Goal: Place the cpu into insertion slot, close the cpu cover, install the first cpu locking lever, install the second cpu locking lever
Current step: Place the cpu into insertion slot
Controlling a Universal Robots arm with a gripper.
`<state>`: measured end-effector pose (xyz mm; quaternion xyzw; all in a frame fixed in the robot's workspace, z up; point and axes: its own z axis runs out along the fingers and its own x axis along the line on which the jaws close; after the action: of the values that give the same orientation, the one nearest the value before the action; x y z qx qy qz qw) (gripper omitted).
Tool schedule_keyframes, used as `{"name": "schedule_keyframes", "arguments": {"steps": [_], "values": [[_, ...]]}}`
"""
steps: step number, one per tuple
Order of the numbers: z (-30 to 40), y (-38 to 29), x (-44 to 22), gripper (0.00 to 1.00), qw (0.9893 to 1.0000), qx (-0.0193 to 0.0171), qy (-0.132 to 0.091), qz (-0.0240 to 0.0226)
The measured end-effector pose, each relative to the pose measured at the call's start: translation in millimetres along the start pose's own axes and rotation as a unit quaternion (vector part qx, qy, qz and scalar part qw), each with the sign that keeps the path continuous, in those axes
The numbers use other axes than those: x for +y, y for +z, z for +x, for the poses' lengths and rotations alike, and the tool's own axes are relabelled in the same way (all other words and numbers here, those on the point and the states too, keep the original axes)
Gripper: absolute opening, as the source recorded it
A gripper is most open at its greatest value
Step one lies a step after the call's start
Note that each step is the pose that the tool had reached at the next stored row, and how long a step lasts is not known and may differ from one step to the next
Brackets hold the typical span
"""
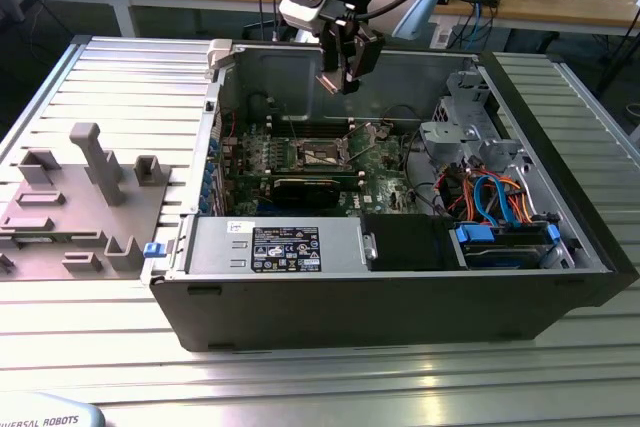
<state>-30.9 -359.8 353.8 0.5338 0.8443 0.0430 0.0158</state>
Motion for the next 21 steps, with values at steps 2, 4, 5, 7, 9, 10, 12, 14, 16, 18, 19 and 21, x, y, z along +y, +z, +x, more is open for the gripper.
{"name": "schedule_keyframes", "arguments": {"steps": [2, 4, 5, 7, 9, 10, 12, 14, 16, 18, 19, 21], "values": [[0.0, 0.0, 0.0, 0.54, 1.0000, 0.0000, 0.001, 0.0000], [0.0, 0.0, 0.0, 0.54, 1.0000, -0.0001, 0.001, 0.0000], [0.0, 0.0, 0.0, 0.54, 1.0000, -0.0002, 0.002, 0.0000], [0.0, 0.0, 0.0, 0.54, 1.0000, -0.0002, 0.003, 0.0000], [0.0, 0.0, 0.0, 0.54, 1.0000, -0.0003, 0.004, -0.0001], [0.0, 0.0, 0.0, 0.54, 1.0000, -0.0003, 0.004, -0.0001], [0.0, 0.0, 0.0, 0.54, 1.0000, -0.0004, 0.005, -0.0001], [0.0, 0.0, 0.0, 0.54, 1.0000, -0.0005, 0.006, -0.0001], [0.0, 0.0, 0.0, 0.54, 1.0000, -0.0005, 0.006, -0.0001], [0.0, 0.0, 0.0, 0.54, 1.0000, -0.0006, 0.007, -0.0001], [0.0, 0.0, 0.0, 0.54, 1.0000, -0.0007, 0.007, -0.0002], [0.0, 0.0, 0.0, 0.54, 1.0000, -0.0008, 0.008, -0.0001]]}}
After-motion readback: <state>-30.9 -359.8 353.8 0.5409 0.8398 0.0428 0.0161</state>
